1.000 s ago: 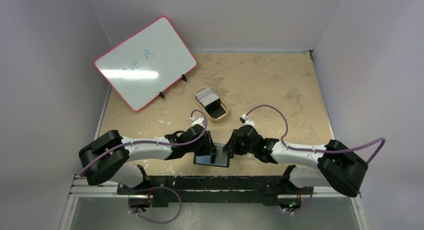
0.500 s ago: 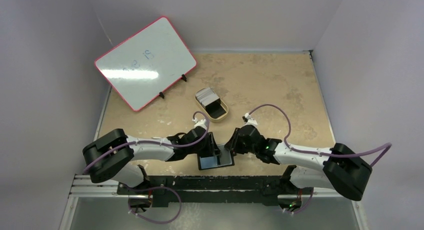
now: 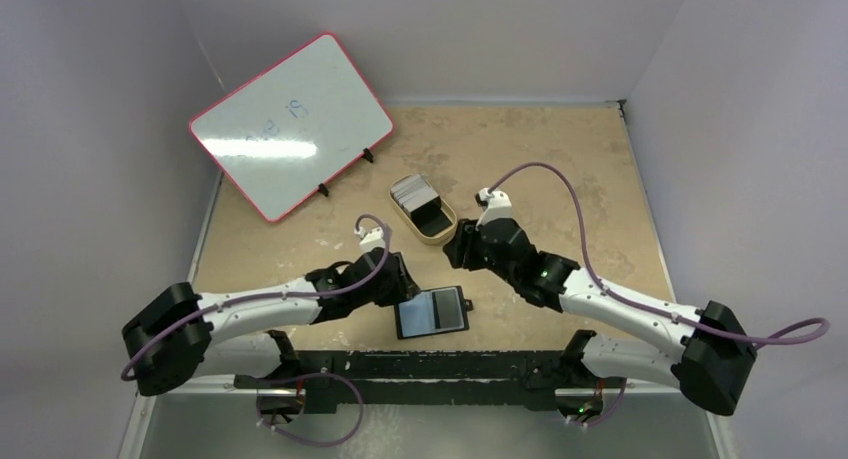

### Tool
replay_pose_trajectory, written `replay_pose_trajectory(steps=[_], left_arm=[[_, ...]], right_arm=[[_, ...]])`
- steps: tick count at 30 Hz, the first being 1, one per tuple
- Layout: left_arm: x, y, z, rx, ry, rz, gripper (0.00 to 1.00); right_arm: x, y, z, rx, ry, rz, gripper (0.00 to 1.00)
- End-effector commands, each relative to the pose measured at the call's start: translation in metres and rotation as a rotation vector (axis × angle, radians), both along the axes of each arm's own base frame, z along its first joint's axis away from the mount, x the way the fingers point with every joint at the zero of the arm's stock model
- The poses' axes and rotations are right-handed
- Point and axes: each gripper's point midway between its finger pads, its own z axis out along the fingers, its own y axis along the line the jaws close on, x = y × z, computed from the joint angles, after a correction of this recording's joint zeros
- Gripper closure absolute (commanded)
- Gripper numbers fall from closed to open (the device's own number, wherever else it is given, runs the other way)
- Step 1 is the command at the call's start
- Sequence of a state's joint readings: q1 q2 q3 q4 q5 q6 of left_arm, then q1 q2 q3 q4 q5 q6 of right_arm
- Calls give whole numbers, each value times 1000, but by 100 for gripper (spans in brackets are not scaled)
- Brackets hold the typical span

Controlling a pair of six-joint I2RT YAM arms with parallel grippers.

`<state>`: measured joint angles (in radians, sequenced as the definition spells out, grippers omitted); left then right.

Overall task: Put the credit cards into the card holder
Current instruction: Pick up the credit card from the storage box.

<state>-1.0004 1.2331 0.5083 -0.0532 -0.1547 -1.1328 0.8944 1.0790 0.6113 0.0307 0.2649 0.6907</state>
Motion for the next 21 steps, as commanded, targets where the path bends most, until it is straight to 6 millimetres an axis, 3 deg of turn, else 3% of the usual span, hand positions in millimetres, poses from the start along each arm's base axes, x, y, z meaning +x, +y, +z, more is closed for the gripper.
replay_pose_trajectory(steps=[1, 9, 11, 14, 21], left_arm=[[0, 49, -9, 151, -22, 90, 62], [-21, 70, -36, 133, 40, 121, 63], [-22, 68, -41, 118, 44, 120, 63], [-18, 59, -42, 93, 37, 111, 64], [-4, 37, -38, 64, 10, 85, 74]], right_arm=[[35, 0, 46, -181, -275, 134, 48], [75, 16, 71, -397, -603, 409, 45], [78, 28, 71, -476, -698, 544, 45], [99, 35, 65, -613, -766, 630, 44], [133, 43, 55, -696, -840, 781, 44]])
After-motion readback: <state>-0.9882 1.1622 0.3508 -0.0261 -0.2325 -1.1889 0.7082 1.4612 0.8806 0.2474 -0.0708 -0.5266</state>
